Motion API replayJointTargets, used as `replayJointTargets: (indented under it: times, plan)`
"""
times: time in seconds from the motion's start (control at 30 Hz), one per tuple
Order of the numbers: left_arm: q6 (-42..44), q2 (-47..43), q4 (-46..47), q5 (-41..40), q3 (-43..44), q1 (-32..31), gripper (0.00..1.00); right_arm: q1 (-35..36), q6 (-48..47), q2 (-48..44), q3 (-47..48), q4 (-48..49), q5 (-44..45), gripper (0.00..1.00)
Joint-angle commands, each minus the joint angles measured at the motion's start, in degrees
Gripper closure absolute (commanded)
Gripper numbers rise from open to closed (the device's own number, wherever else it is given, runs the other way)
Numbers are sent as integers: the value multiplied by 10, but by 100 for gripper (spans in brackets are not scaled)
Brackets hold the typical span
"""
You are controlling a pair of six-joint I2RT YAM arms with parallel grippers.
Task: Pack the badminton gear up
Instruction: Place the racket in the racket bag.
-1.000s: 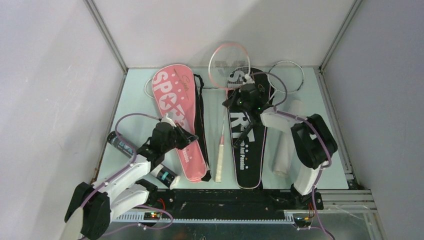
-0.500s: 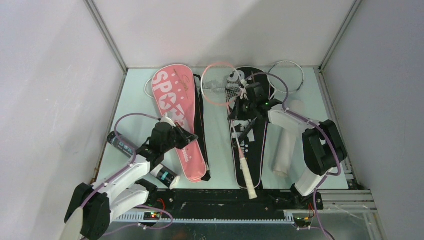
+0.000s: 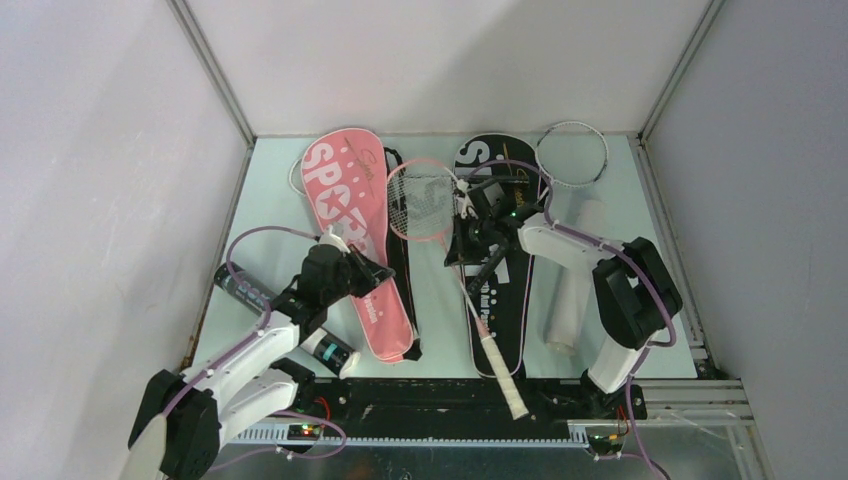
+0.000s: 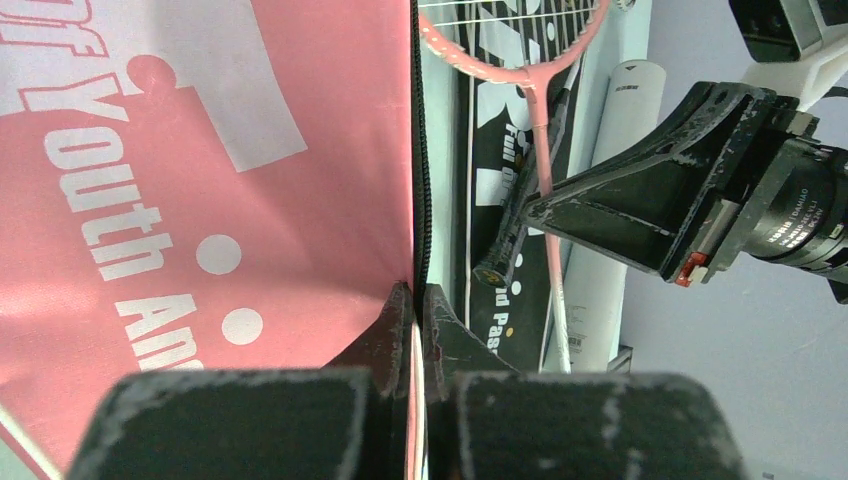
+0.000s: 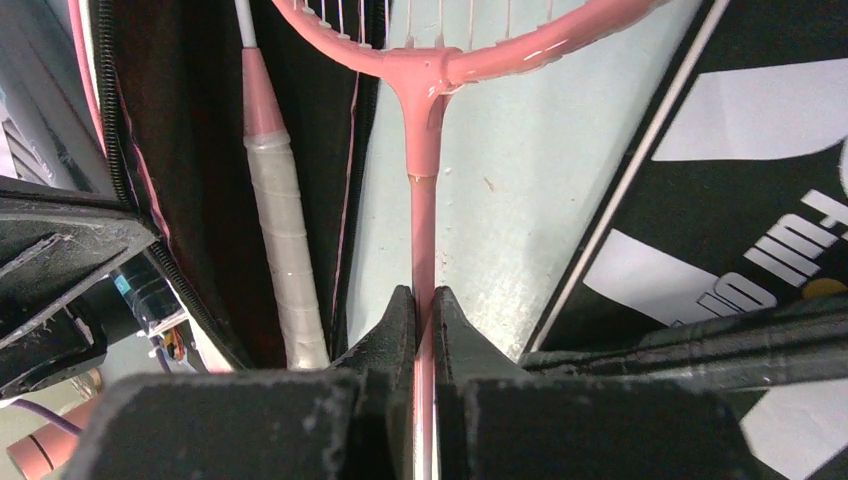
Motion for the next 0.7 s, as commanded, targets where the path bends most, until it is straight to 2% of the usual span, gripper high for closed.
replayJointTargets:
  times: [0.0, 0.2, 0.33, 0.67]
  plan:
    - [18, -11, 21, -7, 22, 4, 100, 18, 6, 16, 36, 16, -21, 100]
    - [28, 5, 30, 7, 26, 4, 100, 24, -2, 47, 46, 49, -70, 100]
    - [37, 18, 39, 23, 31, 4, 100, 27, 12, 57, 46, 105, -83, 100]
    - [-11, 16, 84, 56, 14, -7, 100, 28, 151, 151, 52, 403, -57, 100]
